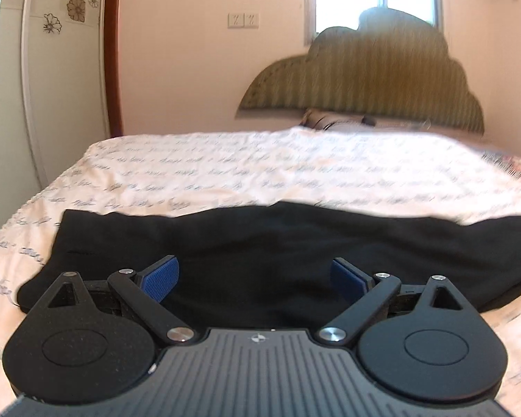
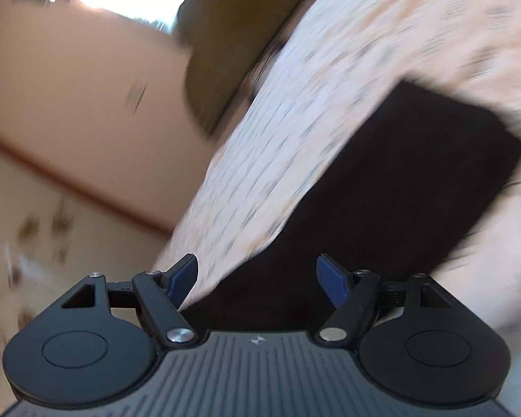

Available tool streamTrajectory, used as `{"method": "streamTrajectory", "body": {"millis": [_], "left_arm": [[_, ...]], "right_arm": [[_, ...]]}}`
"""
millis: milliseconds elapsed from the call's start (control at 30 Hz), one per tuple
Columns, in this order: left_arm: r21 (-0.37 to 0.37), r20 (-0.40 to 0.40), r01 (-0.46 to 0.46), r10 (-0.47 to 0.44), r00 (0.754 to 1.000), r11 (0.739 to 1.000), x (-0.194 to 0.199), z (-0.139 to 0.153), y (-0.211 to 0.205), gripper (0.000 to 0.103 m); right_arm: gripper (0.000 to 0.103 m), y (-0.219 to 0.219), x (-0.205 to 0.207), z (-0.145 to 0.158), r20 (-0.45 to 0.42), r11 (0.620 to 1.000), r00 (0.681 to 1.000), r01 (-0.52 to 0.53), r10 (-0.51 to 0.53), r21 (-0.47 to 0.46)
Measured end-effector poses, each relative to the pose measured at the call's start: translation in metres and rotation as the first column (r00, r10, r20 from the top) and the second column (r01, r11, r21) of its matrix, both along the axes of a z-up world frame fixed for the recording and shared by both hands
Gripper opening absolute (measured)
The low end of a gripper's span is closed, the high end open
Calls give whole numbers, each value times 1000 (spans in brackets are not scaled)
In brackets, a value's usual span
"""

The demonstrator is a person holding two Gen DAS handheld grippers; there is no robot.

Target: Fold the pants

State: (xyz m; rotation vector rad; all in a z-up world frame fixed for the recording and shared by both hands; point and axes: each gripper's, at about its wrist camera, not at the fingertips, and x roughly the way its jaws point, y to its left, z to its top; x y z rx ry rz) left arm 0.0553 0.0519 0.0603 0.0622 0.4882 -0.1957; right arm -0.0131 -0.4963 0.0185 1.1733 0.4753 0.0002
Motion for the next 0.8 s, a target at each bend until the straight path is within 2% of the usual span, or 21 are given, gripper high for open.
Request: {"method": "streamTrajectory", "body": {"millis": [67, 200, 333, 400, 567, 700, 733, 767, 800], "left_arm": [[4, -5, 39, -39, 999, 999, -4, 3, -18, 96], [37, -9, 139, -139, 990, 990, -13, 8, -62, 96], [96, -7, 250, -250, 968, 964, -15, 1, -107, 96], [119, -28, 274, -273, 962, 954, -11, -8, -125, 96], [166, -88, 345, -334, 938, 924, -1, -30, -163, 96], [174, -124, 364, -347, 930, 915, 6, -45, -176, 96], [171, -137, 362, -342, 930, 916, 8, -50, -176, 96], [167, -153, 358, -335, 930, 918, 10, -55, -176, 97], [159, -175, 354, -326, 929, 922, 13, -60, -175, 97]], "right_arm": [[77, -25, -9, -4, -15, 997, 998, 62, -61, 40], [78, -49, -6, 8, -37, 994, 995, 96, -98, -46], [78, -65, -11, 3, -102, 991, 987, 119, -124, -53], [78, -69, -14, -6, -137, 993, 984, 103, -109, -51], [78, -81, -11, -33, -201, 998, 978, 63, -56, 30], [77, -82, -7, -36, -177, 997, 982, 73, -68, 27], [65, -82, -6, -38, -177, 997, 982, 76, -71, 20], [37, -81, -3, -39, -190, 998, 980, 62, -60, 6], [22, -81, -2, -43, -212, 998, 976, 58, -57, -2]]}}
